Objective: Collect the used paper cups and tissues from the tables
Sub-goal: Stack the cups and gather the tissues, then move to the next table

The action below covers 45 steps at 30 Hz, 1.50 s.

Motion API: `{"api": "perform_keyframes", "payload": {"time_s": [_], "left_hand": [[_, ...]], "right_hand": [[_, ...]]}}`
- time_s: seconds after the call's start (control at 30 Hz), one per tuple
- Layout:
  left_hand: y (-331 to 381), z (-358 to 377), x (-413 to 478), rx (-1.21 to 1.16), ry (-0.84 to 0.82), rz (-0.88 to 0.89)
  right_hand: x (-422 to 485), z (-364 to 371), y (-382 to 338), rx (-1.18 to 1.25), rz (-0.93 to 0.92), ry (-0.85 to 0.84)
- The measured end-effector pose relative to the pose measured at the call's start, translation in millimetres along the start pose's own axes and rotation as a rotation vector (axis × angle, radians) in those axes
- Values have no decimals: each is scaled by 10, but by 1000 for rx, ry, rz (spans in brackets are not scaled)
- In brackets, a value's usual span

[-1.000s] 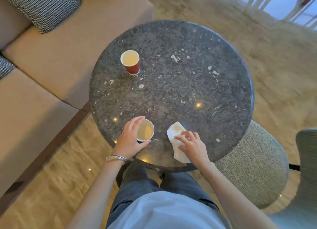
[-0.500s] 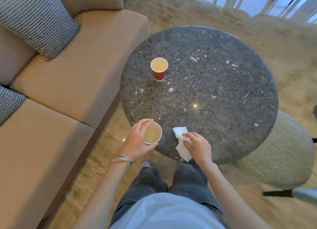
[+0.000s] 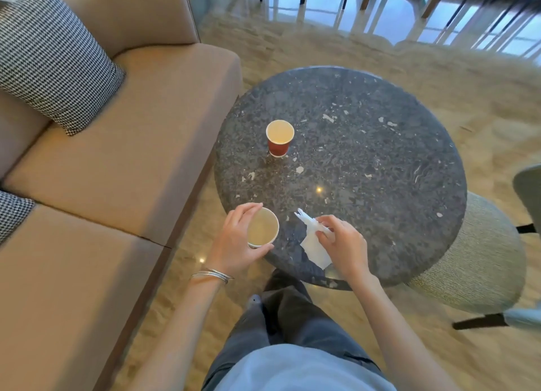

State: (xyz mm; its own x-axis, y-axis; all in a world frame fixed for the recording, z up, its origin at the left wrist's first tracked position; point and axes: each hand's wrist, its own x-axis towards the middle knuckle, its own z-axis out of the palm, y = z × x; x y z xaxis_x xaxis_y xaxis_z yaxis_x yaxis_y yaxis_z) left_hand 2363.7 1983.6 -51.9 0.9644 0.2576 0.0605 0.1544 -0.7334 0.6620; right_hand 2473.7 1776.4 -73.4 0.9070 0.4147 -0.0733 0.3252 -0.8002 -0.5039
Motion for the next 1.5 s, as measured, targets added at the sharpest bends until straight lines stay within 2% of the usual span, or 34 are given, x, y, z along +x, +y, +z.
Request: {"api": "perform_keyframes", "payload": {"time_s": [0.5,0.87,1.17,1.5], "left_hand": [[22,-210,1397,68,9,66],[-6,-619,2215,-51,79,157],[-172,-570,2677,-81,-112,254],[-478,-279,2782,-38,-317,257]], "right_hand": [[1294,-217,71,18,17,-24],[1756,-160,-3,-13,66,-25],[1867,-75,-201,-7,191,48],[1875,88,-280,-18,288,98]]}}
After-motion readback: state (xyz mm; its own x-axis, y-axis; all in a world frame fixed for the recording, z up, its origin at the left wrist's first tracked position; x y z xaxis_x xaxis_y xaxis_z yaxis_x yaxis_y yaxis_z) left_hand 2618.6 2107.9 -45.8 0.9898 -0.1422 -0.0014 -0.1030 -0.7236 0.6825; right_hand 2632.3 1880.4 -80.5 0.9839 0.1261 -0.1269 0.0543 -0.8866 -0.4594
